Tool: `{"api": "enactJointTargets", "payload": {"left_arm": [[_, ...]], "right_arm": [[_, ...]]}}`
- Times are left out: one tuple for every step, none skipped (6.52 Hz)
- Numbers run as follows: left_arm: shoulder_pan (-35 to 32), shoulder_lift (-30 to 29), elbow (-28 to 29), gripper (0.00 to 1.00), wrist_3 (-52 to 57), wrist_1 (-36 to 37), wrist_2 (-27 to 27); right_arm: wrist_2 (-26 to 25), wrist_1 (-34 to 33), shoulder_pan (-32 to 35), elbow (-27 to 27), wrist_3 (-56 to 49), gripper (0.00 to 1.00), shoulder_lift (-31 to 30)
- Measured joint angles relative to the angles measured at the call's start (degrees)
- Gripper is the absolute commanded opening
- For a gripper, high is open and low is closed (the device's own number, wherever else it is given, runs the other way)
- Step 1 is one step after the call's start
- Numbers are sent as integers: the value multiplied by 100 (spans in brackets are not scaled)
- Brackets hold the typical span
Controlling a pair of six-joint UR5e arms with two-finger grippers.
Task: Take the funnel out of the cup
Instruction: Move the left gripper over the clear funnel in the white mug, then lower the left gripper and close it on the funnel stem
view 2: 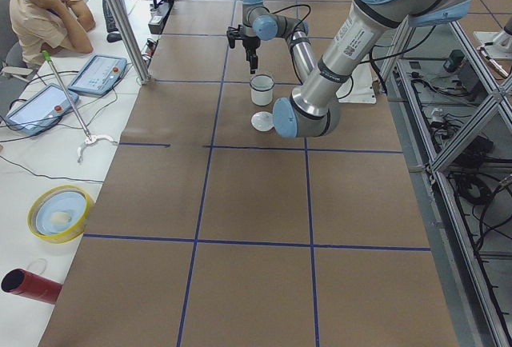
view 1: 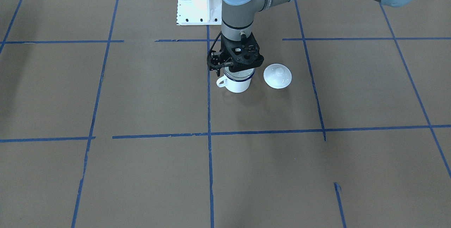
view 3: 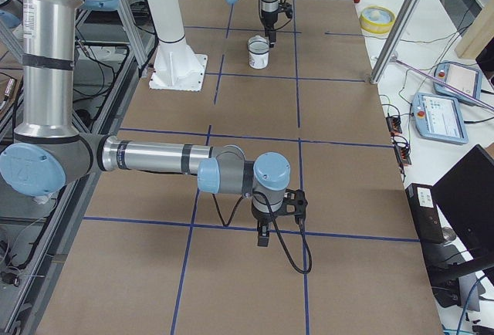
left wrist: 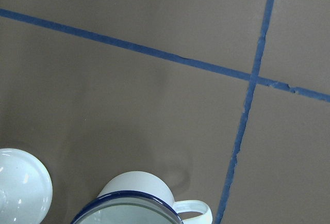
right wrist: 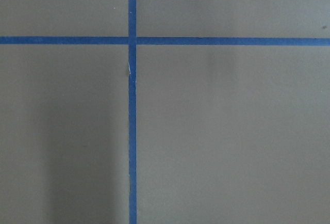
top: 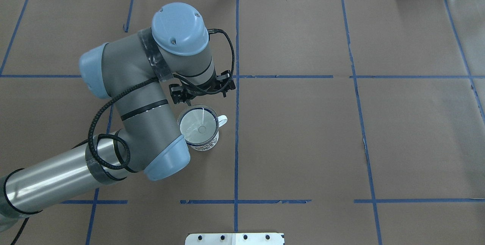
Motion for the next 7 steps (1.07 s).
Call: {"api": "enactJointTargets", "payload": {"left_arm": [[113, 8, 44, 93, -3, -63, 34], [187, 25, 91, 80, 6, -169, 44], [226, 38, 137, 60, 20, -270, 48], [259, 40, 156, 46, 28, -340, 49], [287, 37, 161, 44, 34, -389, 49], [298, 33, 162, 44, 36, -412, 49], [301, 32, 160, 44, 39, -417, 49]], "right_arm": [[0, 0, 0, 0, 0, 100, -1], [0, 0, 0, 0, 0, 100, -1], [0, 0, 0, 0, 0, 100, -1], [0, 0, 0, 0, 0, 100, -1], [0, 0, 0, 0, 0, 100, -1], [0, 0, 0, 0, 0, 100, -1], [0, 0, 0, 0, 0, 100, -1]]}}
